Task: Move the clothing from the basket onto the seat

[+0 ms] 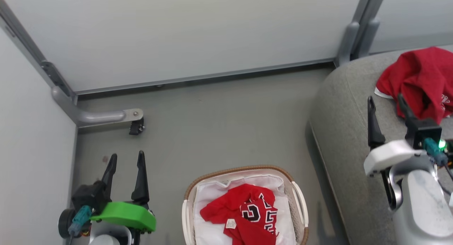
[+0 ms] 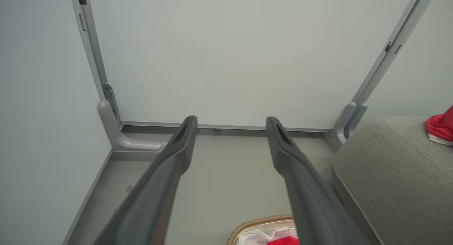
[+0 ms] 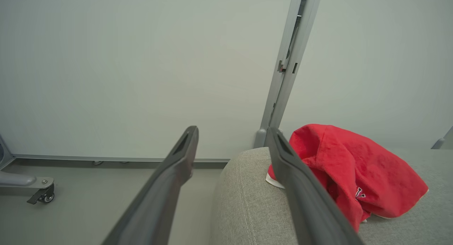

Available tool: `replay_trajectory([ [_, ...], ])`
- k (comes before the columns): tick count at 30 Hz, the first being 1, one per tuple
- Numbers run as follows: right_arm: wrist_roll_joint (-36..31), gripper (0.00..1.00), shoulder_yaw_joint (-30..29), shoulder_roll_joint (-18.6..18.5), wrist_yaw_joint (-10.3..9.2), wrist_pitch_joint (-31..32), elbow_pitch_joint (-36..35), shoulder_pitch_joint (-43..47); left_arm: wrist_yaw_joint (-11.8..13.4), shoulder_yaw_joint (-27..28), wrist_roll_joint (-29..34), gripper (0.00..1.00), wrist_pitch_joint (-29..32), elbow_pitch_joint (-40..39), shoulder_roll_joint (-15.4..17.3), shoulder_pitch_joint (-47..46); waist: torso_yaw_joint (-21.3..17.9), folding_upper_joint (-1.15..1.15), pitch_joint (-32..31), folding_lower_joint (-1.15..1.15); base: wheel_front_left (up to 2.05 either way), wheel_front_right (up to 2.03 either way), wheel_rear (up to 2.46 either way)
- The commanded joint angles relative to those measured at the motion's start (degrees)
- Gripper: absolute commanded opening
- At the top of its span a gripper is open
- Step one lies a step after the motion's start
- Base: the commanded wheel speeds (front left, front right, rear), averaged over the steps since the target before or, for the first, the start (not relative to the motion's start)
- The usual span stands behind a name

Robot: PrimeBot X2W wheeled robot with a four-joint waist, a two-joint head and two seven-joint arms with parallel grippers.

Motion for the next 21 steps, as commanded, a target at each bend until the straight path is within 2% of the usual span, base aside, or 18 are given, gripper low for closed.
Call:
replay_trajectory([
  [1, 1.1, 1.00, 0.6, -0.1, -0.06, -0.1, -0.5, 2.5, -0.1, 0.5, 0.7, 1.00, -0.1, 0.2, -0.1, 1.4, 2.8, 0.00, -2.7, 0.00, 0.00, 0.00, 0.00],
  [9, 8.6, 1.00, 7.3, -0.1, -0.06, -0.1, -1.3, 10.0, -0.4, 0.8, 0.5, 1.00, -0.1, 0.2, -0.2, 4.5, 3.7, 0.00, -3.4, 0.00, 0.00, 0.00, 0.00],
  [21, 12.2, 1.00, 10.7, -0.1, -0.06, -0.1, -2.0, 13.4, 0.3, -0.8, -1.3, 1.00, -0.1, 0.5, -0.2, 6.0, 2.8, 0.00, -3.6, 0.00, 0.00, 0.00, 0.00],
])
